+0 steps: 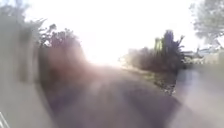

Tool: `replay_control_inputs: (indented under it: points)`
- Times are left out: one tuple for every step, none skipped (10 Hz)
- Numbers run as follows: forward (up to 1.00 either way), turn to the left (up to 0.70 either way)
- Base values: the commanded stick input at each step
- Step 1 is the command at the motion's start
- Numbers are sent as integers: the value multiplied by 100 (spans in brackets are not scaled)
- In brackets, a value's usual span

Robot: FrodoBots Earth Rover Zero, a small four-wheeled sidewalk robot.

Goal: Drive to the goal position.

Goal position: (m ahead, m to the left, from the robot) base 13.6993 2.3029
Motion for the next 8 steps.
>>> replay_control_inputs:
  points:
    - [100, 0]
    - [100, -40]
    - [100, -40]
    - [100, -40]
    - [100, -38]
    - [100, -36]
    - [100, -33]
    - [100, 0]
